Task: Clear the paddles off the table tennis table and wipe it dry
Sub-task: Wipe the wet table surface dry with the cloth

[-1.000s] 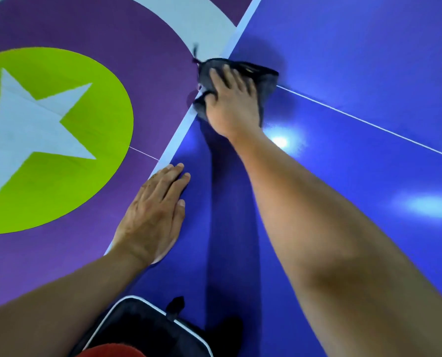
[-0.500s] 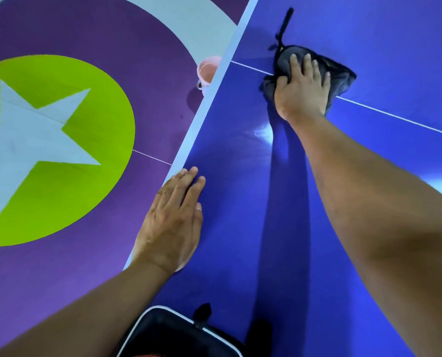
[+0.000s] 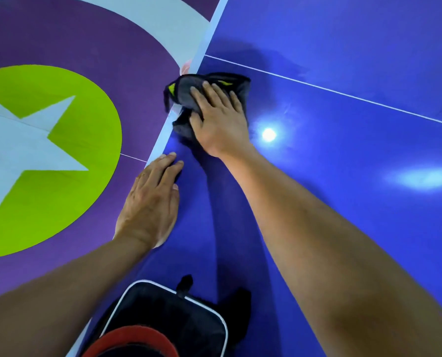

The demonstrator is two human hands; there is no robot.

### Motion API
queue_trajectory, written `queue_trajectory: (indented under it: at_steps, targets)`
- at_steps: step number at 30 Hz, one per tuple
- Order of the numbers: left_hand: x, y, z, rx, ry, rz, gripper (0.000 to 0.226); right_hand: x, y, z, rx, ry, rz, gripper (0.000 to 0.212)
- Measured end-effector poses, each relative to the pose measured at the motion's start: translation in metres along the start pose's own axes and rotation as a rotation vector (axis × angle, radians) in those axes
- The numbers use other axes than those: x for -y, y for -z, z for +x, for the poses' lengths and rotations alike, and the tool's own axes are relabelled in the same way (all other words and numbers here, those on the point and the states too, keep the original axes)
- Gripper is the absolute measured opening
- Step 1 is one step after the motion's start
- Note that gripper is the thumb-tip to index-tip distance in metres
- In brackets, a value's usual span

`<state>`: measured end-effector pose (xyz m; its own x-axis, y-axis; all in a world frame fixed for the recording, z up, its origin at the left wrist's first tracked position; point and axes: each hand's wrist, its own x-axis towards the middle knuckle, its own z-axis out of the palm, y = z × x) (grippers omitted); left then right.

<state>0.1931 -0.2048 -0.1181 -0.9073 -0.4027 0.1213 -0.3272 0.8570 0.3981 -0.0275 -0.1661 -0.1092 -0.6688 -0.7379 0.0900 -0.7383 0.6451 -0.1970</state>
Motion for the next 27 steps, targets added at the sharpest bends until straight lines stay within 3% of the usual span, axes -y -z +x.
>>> queue_trajectory:
  at_steps: [5, 11, 16, 23, 27]
  targets:
    - [0.001, -0.002, 0.001, -0.029, -0.033, -0.043, 0.043, -0.083, 0.032, -0.07, 0.006, -0.325, 0.0, 0.06]
    - [-0.005, 0.003, 0.004, 0.0, -0.082, 0.117, 0.048, -0.116, 0.057, -0.187, 0.012, -0.517, 0.001, 0.062]
    - [-0.041, 0.015, 0.016, 0.146, 0.049, 0.295, 0.052, -0.139, 0.074, -0.267, 0.051, -0.507, -0.093, 0.075]
    - [-0.173, -0.029, 0.003, 0.15, -0.303, 0.159, 0.053, -0.178, 0.071, -0.246, 0.048, -0.456, -0.019, 0.064]
    - [-0.243, -0.073, -0.009, 0.18, -0.333, 0.121, 0.053, -0.248, 0.085, -0.194, 0.052, -0.431, 0.0, 0.063]
